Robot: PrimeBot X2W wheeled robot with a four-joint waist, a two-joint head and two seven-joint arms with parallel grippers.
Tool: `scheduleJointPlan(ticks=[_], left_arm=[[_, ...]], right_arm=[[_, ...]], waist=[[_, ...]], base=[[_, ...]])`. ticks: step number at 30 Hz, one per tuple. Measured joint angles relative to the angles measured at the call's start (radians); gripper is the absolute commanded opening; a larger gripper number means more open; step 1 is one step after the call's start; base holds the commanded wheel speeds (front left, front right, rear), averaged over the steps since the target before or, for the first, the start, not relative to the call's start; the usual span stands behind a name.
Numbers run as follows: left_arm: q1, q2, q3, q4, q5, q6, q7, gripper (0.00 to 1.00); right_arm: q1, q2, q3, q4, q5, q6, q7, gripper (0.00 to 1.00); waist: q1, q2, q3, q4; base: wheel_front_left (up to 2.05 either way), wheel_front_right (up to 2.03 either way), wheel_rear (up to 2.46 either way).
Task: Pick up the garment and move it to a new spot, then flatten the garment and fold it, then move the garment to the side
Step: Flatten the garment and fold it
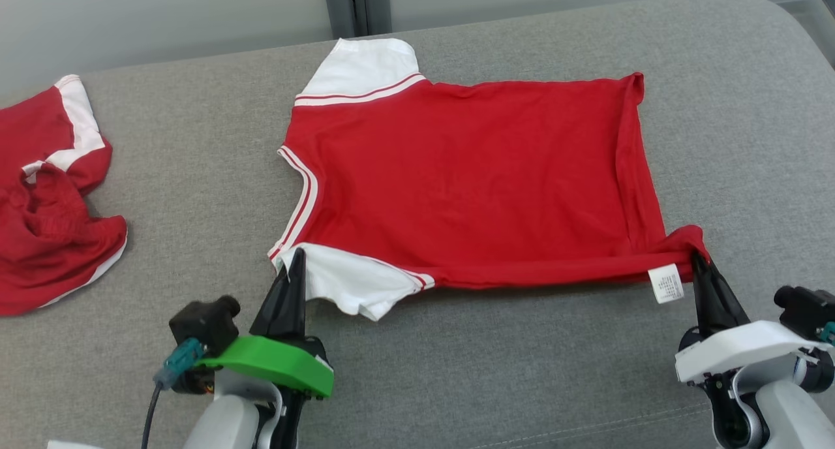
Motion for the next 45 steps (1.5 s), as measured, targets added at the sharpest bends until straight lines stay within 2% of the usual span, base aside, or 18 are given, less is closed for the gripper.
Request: scheduleJointPlan(ticks=[10,14,15,16,17,23,34,44,45], left_arm=[[-0.219,0.027,-0.017,0.163,0.025,-0.021,0.035,0.00],[-0.315,0.029,-0.019,0.294,0.028,-0.031,0.026,0.00],[-0.327,0.028,-0.020,0.315,0.031,-0.034,0.019,0.30],[-0.338,0.028,-0.021,0.333,0.038,-0.034,0.012,0.84],[-0.346,0.028,-0.021,0.346,0.043,-0.034,0.006,1.00],[-0.349,0.018,-0.010,0.386,0.043,-0.043,-0.020,1.00],[-0.210,0.019,0.014,0.411,0.035,-0.051,-0.024,1.00],[-0.262,0.006,0.007,0.490,0.050,-0.053,-0.026,1.00],[-0.272,0.005,0.006,0.503,0.050,-0.053,-0.027,0.76]], right_arm=[[-0.175,-0.016,0.040,0.108,-0.001,0.000,0.016,0.00],[-0.264,-0.004,0.071,0.197,-0.005,0.000,0.014,0.00],[-0.275,-0.002,0.077,0.211,-0.005,0.000,0.013,0.33],[-0.284,-0.002,0.084,0.221,-0.005,0.000,0.012,0.98],[-0.288,-0.002,0.090,0.227,-0.006,0.000,0.008,1.00],[-0.274,-0.017,0.086,0.235,-0.022,0.000,0.001,1.00],[-0.181,-0.025,0.050,0.199,-0.099,0.000,0.001,1.00],[-0.258,0.002,0.087,0.323,-0.124,0.000,0.000,1.00],[-0.270,0.006,0.092,0.343,-0.124,0.000,0.000,1.00]], waist=[[0.0000,0.0000,0.047,-0.022],[0.0000,0.0000,0.078,-0.032],[0.0000,0.0000,0.081,-0.034],[0.0000,0.0000,0.084,-0.035],[0.0000,0.0000,0.084,-0.035],[0.0000,0.0000,0.066,-0.028],[0.0000,0.0000,0.052,-0.016],[0.0000,0.0000,0.084,-0.013],[0.0001,0.0000,0.089,-0.013]], base=[[0.00,0.00,0.00],[0.00,0.00,0.00],[0.00,0.00,0.00],[0.00,0.00,0.00],[0.00,0.00,0.00],[0.00,0.00,0.00],[0.00,0.00,0.00],[0.00,0.00,0.00],[0.00,0.00,0.00]])
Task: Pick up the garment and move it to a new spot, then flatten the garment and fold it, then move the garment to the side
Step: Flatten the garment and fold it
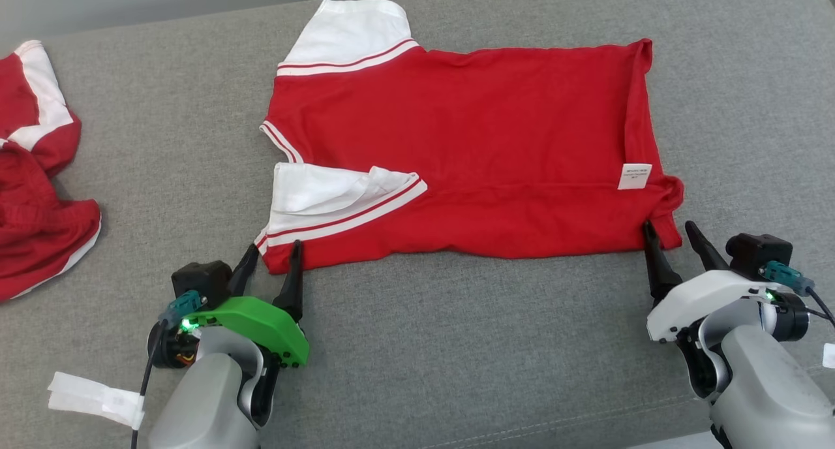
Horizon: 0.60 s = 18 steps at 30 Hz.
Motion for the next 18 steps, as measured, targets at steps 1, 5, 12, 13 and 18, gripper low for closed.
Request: scheduleJointPlan(ticks=[1,5,12,13,18], left_arm=[[-0.009,-0.001,-0.002,0.008,-0.001,0.000,0.000,0.36],[-0.035,-0.010,-0.005,0.024,-0.007,-0.007,-0.001,0.00],[-0.011,-0.017,0.027,-0.037,-0.020,-0.009,0.000,0.00],[0.003,-0.018,0.036,-0.052,-0.021,-0.009,0.000,0.00],[0.117,-0.021,0.085,-0.170,-0.021,-0.007,0.000,0.00]], right_arm=[[-0.010,0.004,0.005,0.014,0.000,0.000,0.000,1.00],[-0.046,0.019,0.017,0.066,0.009,0.000,0.000,0.00],[-0.037,0.018,0.014,0.048,0.019,0.000,0.000,0.00],[-0.026,0.017,0.009,0.037,0.021,0.000,0.000,0.00],[0.068,0.003,-0.009,-0.061,0.027,0.000,0.000,0.00]], waist=[[0.0000,0.0000,0.004,-0.001],[0.0000,0.0000,0.017,-0.001],[0.0000,0.0000,-0.005,0.010],[0.0000,0.0000,-0.012,0.011],[0.0000,0.0000,-0.057,0.015]], base=[[0.00,0.00,0.00],[0.00,0.00,0.00],[0.00,0.00,0.00],[0.00,0.00,0.00],[0.00,0.00,0.00]])
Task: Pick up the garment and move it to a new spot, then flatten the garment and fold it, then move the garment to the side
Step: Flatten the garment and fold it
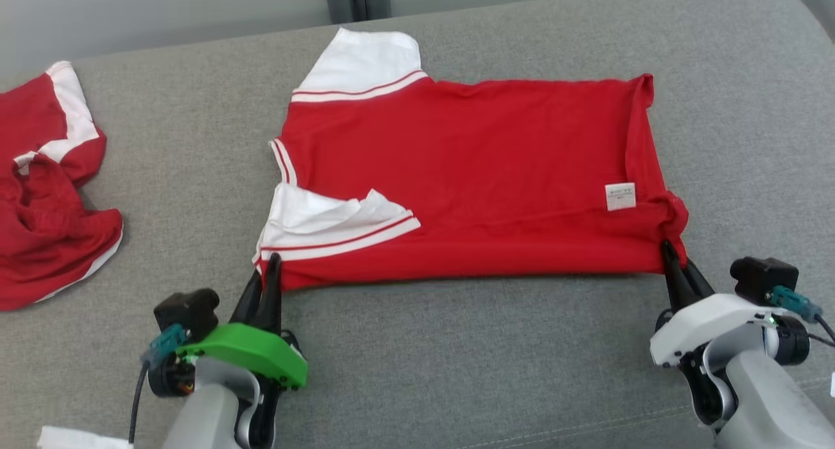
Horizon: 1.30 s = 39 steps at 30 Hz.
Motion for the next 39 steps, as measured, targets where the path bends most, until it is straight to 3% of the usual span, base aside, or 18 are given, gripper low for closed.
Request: scheduleJointPlan(ticks=[10,19,20,21,22,23,39], left_arm=[[0.266,-0.010,0.014,-0.184,0.027,0.046,0.000,0.00],[0.364,-0.013,-0.026,-0.235,0.014,0.082,0.000,0.00],[0.366,-0.014,-0.030,-0.231,0.014,0.087,0.000,0.00],[0.366,-0.014,-0.034,-0.228,0.018,0.089,0.000,0.11],[0.365,-0.013,-0.039,-0.229,0.034,0.091,0.000,0.85],[0.363,-0.014,-0.039,-0.231,0.046,0.097,0.000,1.00],[0.257,0.008,0.101,-0.388,0.211,0.114,0.000,1.00]], right_arm=[[0.204,-0.036,-0.006,-0.177,-0.007,0.000,0.000,0.00],[0.307,-0.036,-0.028,-0.221,0.010,0.000,0.016,0.00],[0.312,-0.028,-0.033,-0.215,0.017,0.000,0.022,0.31],[0.314,-0.020,-0.036,-0.212,0.022,0.000,0.028,0.90],[0.313,-0.012,-0.040,-0.213,0.023,0.000,0.028,1.00],[0.312,-0.008,-0.044,-0.215,0.022,0.000,0.028,1.00],[0.241,0.010,-0.126,-0.409,-0.101,0.000,0.001,1.00]], waist=[[0.0000,0.0000,-0.069,0.019],[0.0000,0.0000,-0.089,0.040],[0.0000,0.0000,-0.092,0.041],[0.0000,0.0000,-0.094,0.042],[0.0000,0.0000,-0.096,0.042],[0.0000,0.0000,-0.098,0.042],[0.0000,0.0000,-0.144,0.021]], base=[[0.00,0.00,0.00],[0.00,0.00,0.00],[0.00,0.00,0.00],[0.00,0.00,0.00],[0.00,0.00,0.00],[0.00,0.00,0.00],[0.00,0.00,0.00]])
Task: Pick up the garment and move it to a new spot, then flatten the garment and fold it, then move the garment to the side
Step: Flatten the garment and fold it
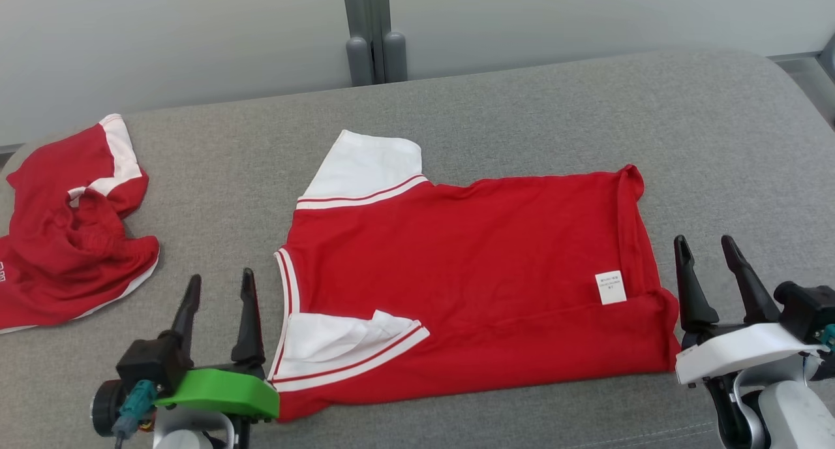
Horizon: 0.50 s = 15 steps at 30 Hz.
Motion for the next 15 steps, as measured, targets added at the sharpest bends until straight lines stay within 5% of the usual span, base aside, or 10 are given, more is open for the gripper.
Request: scheduleJointPlan(ticks=[15], left_arm=[[-0.001,0.041,0.049,-0.076,0.102,-0.034,0.000,1.00]], right_arm=[[0.050,0.033,-0.005,-0.162,-0.112,0.000,0.000,1.00]], waist=[[0.0000,0.0000,-0.022,0.006]], base=[[0.00,0.00,0.00]])
